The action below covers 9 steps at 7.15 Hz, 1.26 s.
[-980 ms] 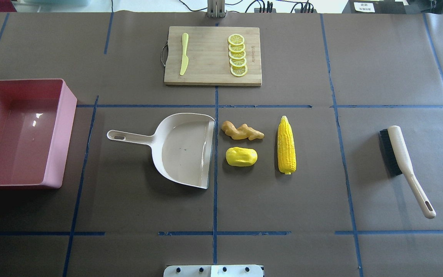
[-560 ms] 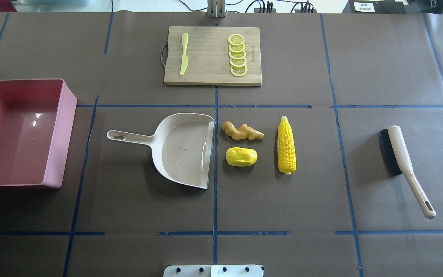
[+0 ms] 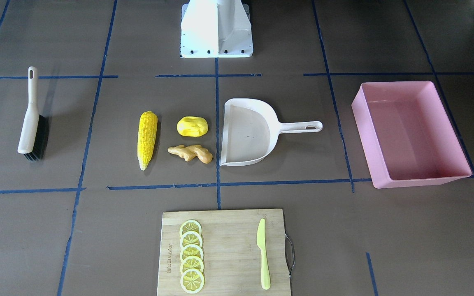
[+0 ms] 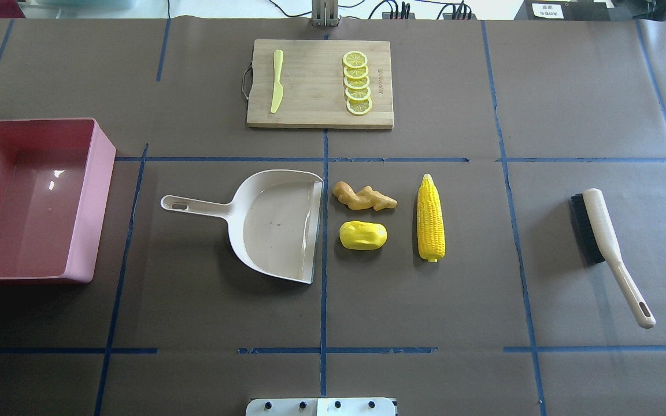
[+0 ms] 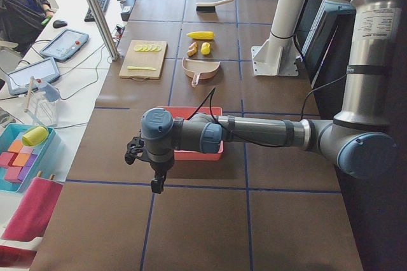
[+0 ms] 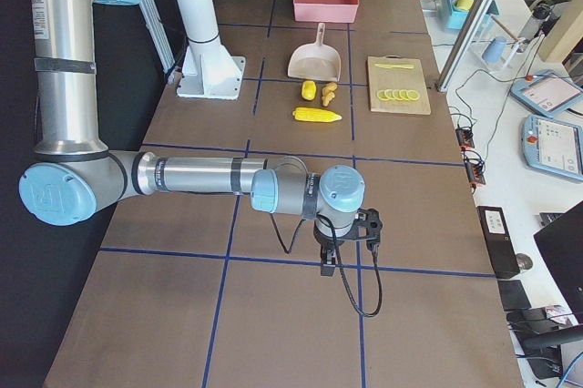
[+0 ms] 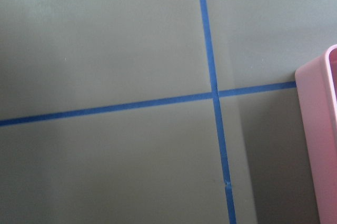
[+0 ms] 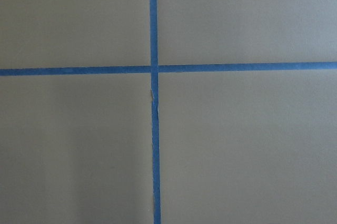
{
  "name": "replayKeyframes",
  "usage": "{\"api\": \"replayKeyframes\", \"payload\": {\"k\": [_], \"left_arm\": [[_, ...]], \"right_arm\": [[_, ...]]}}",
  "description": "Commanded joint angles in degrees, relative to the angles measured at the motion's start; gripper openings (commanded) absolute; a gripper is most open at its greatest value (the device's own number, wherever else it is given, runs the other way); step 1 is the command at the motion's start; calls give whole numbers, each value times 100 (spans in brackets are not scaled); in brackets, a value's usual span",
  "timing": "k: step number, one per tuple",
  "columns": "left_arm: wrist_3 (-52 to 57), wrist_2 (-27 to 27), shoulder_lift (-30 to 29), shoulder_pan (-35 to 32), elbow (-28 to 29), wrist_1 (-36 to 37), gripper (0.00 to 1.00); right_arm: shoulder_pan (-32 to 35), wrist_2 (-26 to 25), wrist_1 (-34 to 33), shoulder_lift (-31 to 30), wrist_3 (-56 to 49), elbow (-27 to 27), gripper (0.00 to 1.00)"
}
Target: Sweep and dump trash into bin
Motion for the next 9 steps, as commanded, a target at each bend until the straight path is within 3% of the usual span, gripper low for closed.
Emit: {"api": "replayKeyframes", "payload": {"k": [1, 5, 7, 8, 9], "left_arm": [[-28, 6, -316, 432, -138, -27, 100], [-55, -3, -749, 1013, -445, -79, 100], [-310, -622, -1108, 1426, -561, -88, 100], [-301, -662, -1310, 1672, -622, -105, 100], [-310, -618, -1355, 2005, -744, -610, 99]], "right_arm": [[-2, 36, -8, 58, 4, 305, 100], [-344, 115, -8, 23, 31, 666, 100], [-809, 133, 262, -3, 1255, 1122, 99], [-1124, 72, 664, -4, 1513, 1115, 99], [-1362, 63, 755, -4, 1803, 1107, 99]]}}
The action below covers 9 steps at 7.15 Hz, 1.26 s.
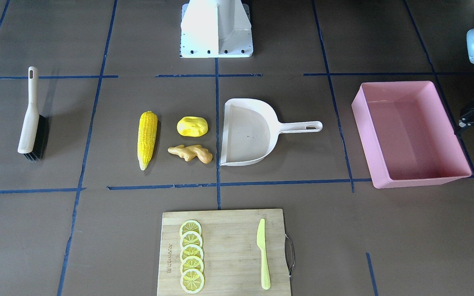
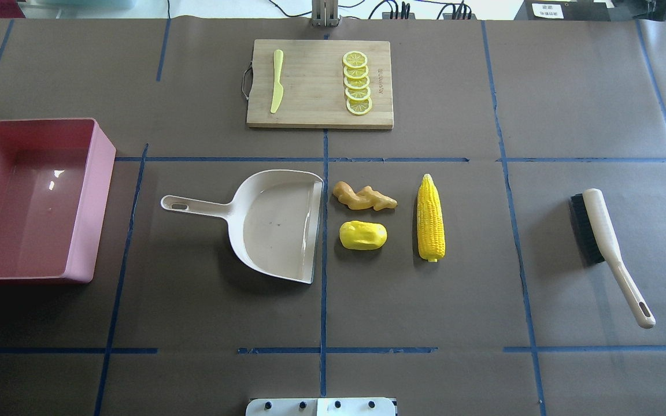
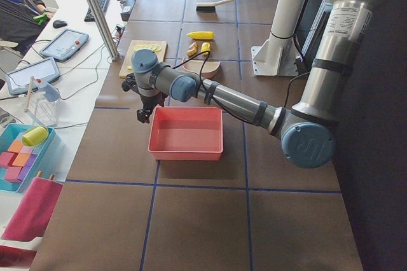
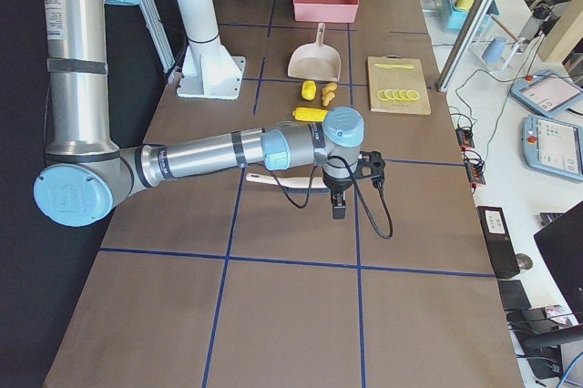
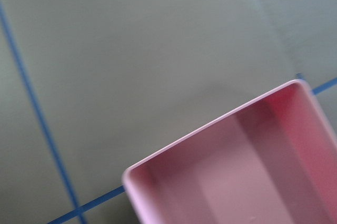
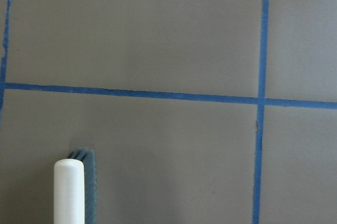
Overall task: Sweep and dump trash into bin
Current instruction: 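Move the left gripper toward the dustpan handle while the right gripper reaches the brush handle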
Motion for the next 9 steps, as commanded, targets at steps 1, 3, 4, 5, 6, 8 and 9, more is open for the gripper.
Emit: {"api": "replayKeyframes", "payload": {"k": [1, 3, 4, 5, 6, 8, 9], "left_arm": [[-46, -18, -70, 490, 15, -1399, 100], [-2, -70, -131, 683, 140, -1585, 100], [-2, -88, -131, 859, 105, -1594, 100], [-20, -88, -157, 869, 35, -1594, 100], [-29, -88, -193, 878, 17, -1594, 100], [-3, -79, -210, 922, 17, -1603, 100], [-2, -79, -210, 939, 17, -1603, 100]], "right_arm": [[-443, 1, 229, -4, 526, 62, 99], [-802, -7, 264, -13, 1111, 228, 99], [-1240, -251, 403, -56, 1900, 595, 99], [-1731, -540, 666, -327, 2647, 886, 99], [-2006, -578, 1573, -808, 3185, 923, 99], [-3066, -1163, 2686, -1286, 4328, 889, 99], [-3333, -1185, 2742, -1287, 4464, 793, 99]]}}
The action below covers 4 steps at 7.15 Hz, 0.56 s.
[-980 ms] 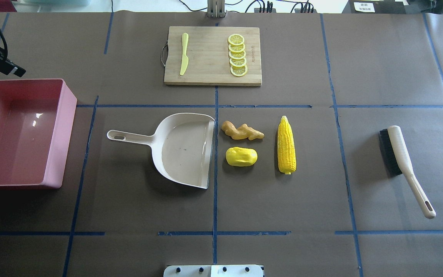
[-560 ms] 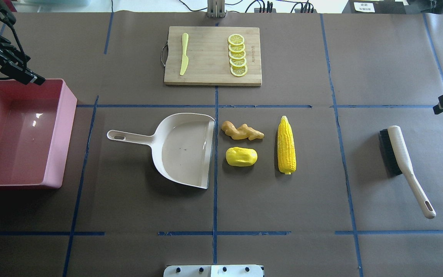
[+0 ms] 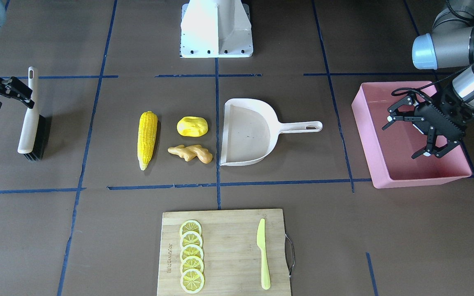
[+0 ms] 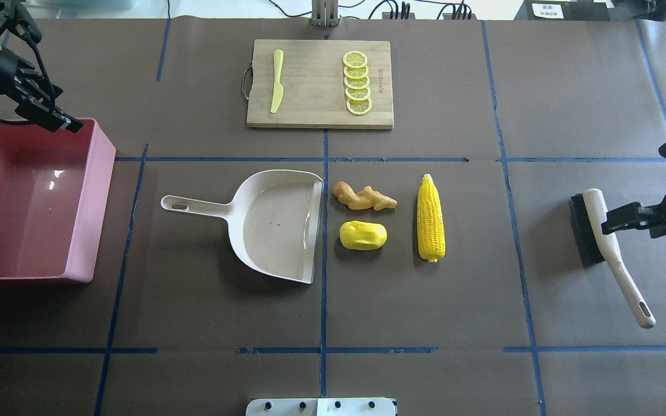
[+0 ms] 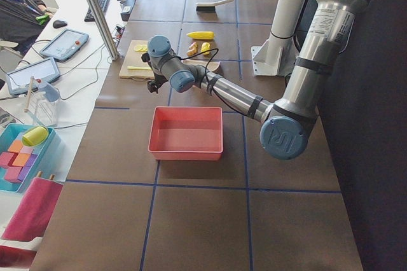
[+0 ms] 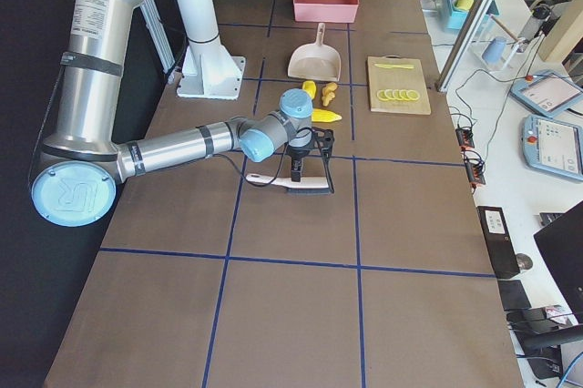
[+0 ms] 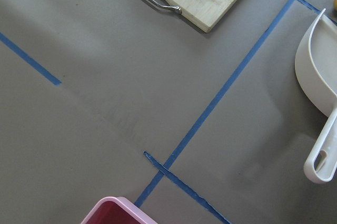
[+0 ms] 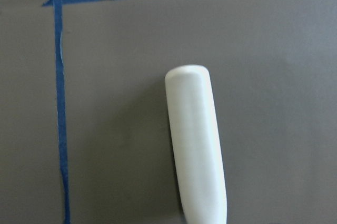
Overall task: Sweep and dump trash into bin
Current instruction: 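Move the left gripper toward the dustpan handle while the right gripper reaches the brush handle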
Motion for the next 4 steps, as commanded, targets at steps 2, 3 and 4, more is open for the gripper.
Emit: {"api": "replayKeyframes", "payload": {"k": [2, 3, 4], "left_arm": [[6, 3, -6, 26, -12, -10, 100], [6, 11, 3, 26, -12, -10, 100], [15, 12, 3, 61, -3, -10, 100]], "right_arm": [[-722, -113, 284, -101, 388, -276, 99], [-723, -86, 284, -223, 397, -277, 99], [-714, -86, 284, -303, 379, -277, 99]]}}
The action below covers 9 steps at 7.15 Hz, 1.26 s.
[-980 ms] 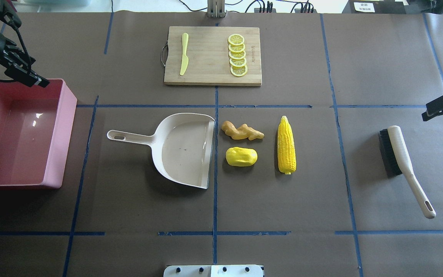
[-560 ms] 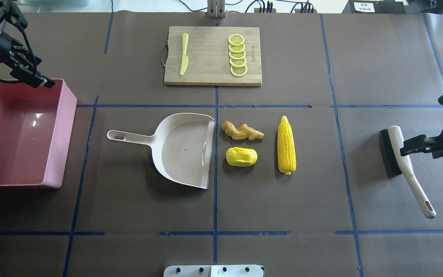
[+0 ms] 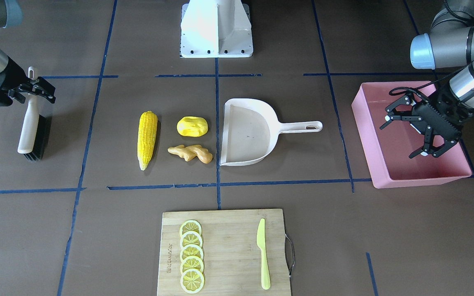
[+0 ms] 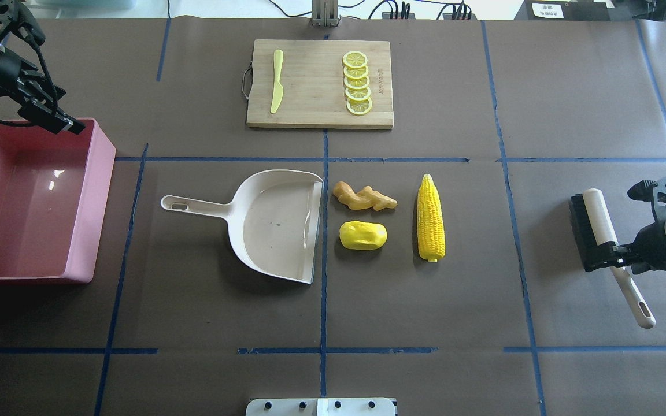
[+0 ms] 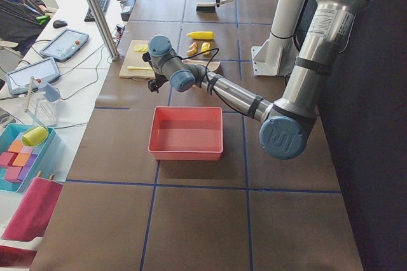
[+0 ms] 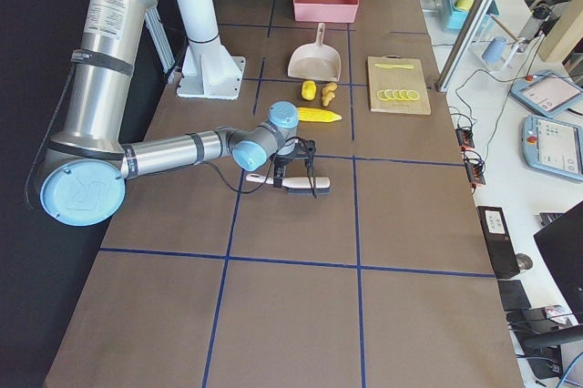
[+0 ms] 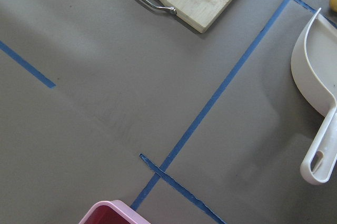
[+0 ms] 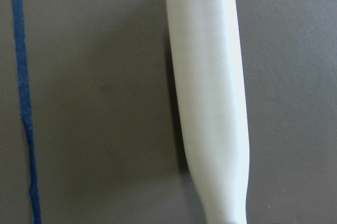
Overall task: Sweep and dump trash into bin
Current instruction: 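Move the left gripper toward the dustpan handle while the right gripper reaches the brush handle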
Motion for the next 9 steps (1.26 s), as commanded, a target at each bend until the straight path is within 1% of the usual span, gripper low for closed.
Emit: {"api": "replayKeyframes", "payload": {"k": [1, 4, 5, 6, 8, 9], "left_arm": [[7, 29, 4, 70, 14, -9, 100], [7, 38, 4, 79, 15, -9, 100], [16, 39, 4, 79, 23, -9, 100], [16, 47, 4, 79, 32, -9, 100], [7, 47, -14, 105, 32, -9, 100], [7, 47, -14, 114, 41, -9, 100]], "right_arm": [[-24, 16, 4, -168, -5, -16, 99], [-199, -19, -31, -159, 13, -42, 98], [-208, -20, -66, -159, 13, -51, 80], [-226, -20, -75, -159, 13, -86, 49], [-208, -11, -75, -186, 4, -78, 2], [-200, 24, -75, -194, 4, -69, 0]]}}
